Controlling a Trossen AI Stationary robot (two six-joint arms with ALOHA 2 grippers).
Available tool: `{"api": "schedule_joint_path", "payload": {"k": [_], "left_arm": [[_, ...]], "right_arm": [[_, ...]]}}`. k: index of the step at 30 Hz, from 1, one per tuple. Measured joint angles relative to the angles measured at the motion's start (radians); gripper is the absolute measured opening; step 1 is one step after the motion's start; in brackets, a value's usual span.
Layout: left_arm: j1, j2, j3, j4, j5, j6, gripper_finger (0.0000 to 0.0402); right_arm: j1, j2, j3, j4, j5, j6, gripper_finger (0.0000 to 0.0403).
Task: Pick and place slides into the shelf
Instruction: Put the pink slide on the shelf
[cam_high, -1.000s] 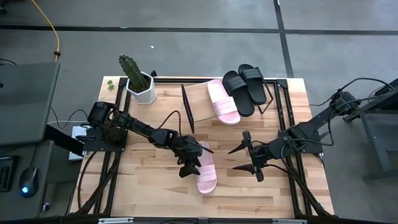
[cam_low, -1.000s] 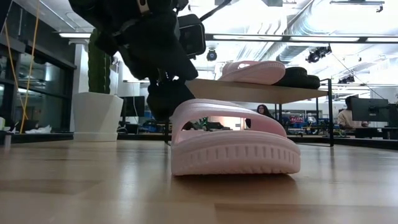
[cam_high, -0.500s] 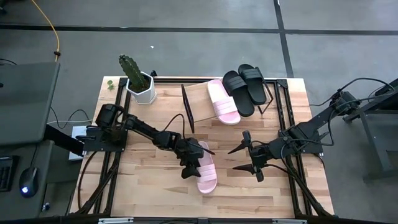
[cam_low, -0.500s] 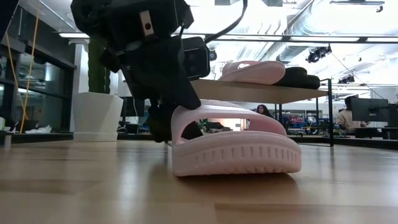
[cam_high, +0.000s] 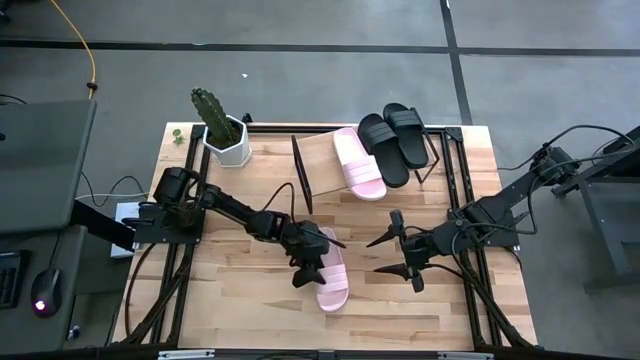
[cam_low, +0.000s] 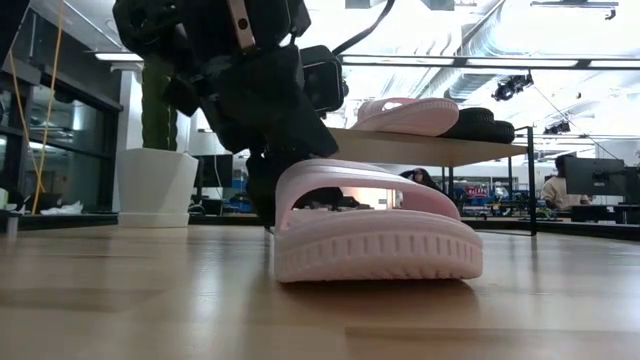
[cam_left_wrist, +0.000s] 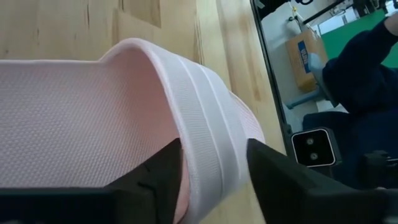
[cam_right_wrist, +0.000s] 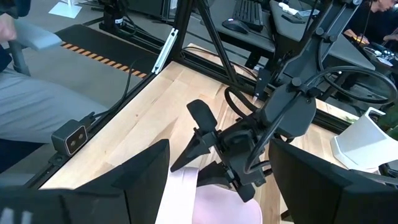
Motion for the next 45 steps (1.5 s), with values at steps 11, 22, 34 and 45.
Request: {"api": "schedule_joint_path", "payload": {"k": [11, 22, 34, 45], "left_arm": [[0.001, 0.000, 0.000, 0.005, 0.000, 0.001, 0.0019], [0.001, 0.000, 0.000, 0.006, 0.000, 0.001, 0.0010], [0.001, 0.000, 0.018, 0.003, 0.029, -0.014, 0.0004], [0.000, 0.000, 0.157, -0.069, 0.068, 0.007, 0.0004]], "right_arm": [[0.000, 0.000, 0.000, 0.000, 0.009, 0.000, 0.0266], [0.000, 0.000, 0.000, 0.000, 0.038, 0.000, 0.0266], [0.000, 0.000, 0.000, -0.002, 0.090, -0.060, 0.0266], [0.000, 0.000, 0.000, -0.004, 0.121, -0.061, 0.0266]]}}
